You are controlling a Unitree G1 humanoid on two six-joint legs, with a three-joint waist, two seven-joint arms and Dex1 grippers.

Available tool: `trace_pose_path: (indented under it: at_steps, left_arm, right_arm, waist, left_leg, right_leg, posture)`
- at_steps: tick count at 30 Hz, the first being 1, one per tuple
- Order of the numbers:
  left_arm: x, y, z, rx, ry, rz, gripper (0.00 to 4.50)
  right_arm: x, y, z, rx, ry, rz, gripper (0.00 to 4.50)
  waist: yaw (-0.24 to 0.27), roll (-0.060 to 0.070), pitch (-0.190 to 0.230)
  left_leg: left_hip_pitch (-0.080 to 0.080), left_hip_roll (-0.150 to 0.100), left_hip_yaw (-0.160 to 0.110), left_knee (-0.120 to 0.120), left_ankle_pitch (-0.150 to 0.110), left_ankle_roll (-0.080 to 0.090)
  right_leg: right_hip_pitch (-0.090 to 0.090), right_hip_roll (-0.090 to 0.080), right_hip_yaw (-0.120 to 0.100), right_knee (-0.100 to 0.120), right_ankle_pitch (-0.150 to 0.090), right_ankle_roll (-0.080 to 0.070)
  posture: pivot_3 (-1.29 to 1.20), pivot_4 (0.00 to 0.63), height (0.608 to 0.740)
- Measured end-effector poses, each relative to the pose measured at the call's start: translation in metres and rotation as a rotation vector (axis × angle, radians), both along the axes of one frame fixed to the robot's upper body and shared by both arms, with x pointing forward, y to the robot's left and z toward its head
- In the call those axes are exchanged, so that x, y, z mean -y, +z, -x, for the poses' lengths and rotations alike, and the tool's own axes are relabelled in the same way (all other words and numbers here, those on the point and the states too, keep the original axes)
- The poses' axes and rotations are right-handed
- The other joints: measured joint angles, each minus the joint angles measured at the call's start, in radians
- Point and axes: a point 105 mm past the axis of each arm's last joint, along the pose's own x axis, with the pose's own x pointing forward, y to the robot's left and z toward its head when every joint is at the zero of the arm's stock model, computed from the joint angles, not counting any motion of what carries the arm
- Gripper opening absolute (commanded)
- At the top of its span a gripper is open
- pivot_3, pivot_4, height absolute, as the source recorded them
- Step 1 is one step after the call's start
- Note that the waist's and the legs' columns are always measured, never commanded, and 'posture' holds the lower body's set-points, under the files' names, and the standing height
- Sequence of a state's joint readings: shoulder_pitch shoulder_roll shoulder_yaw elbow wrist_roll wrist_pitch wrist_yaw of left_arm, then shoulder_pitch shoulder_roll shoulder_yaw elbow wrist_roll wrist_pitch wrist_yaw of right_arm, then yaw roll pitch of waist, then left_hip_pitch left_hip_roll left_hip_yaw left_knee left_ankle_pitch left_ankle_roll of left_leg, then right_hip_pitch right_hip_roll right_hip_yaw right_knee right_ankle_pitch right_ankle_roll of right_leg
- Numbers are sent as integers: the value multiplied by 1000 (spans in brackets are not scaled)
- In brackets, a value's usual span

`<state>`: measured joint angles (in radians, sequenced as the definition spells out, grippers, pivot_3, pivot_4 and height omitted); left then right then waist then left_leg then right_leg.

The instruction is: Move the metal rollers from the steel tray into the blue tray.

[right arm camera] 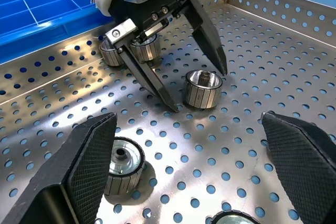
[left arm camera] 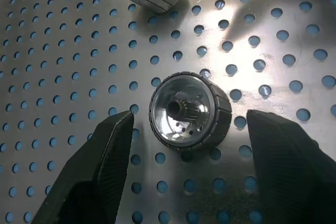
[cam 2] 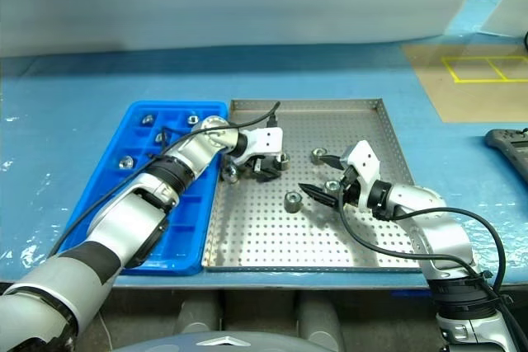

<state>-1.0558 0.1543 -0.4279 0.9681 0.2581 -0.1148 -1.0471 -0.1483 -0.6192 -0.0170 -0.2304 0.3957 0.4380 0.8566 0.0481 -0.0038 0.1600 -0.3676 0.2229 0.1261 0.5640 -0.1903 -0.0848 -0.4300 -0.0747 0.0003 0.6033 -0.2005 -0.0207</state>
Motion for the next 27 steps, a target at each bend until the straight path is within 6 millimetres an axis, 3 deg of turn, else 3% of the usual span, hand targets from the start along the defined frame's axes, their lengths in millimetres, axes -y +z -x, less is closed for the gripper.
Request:
trace_pose_path:
  at_steps: [2,3,13,21,27]
  left_arm:
    - [0,-1,0,-16,5,7,2003]
    - [0,-1,0,-23,9,12,1898]
    - [-3,1,-4,-89,78,94,1899]
    - [-2,29,-8,-82,136,330,1899]
    - [-6,44,3,-47,139,492,1899]
  right_arm:
    - [0,0,0,0,-1,0,4500]
    - [0,0,0,-1,-2,0,4500]
    - [1,-1,0,-3,-8,0,4500]
    - [0,-1,0,-3,-8,-1,4500]
    - [-3,-2,0,-4,0,-11,4500]
  waist:
    - [0,0,0]
    - [0,0,0]
    - [0,0,0]
    - [-1,-1,1]
    - [-2,-1,1]
  left_leg:
    - [0,0,0,0,0,0]
    - [0,0,0,0,0,0]
    - [0,0,0,0,0,0]
    - [-1,0,0,-1,0,0]
    - [-1,1,0,-2,0,1]
  right_leg:
    - [0,0,0,0,0,0]
    - [0,0,0,0,0,0]
    - [0,0,0,0,0,0]
    - [0,0,-1,-2,0,0]
    - [0,0,-1,-3,0,0]
  posture:
    - [-130,150,740]
    - [-130,150,740]
    - [-131,150,740]
    - [-120,150,740]
    - [-108,150,740]
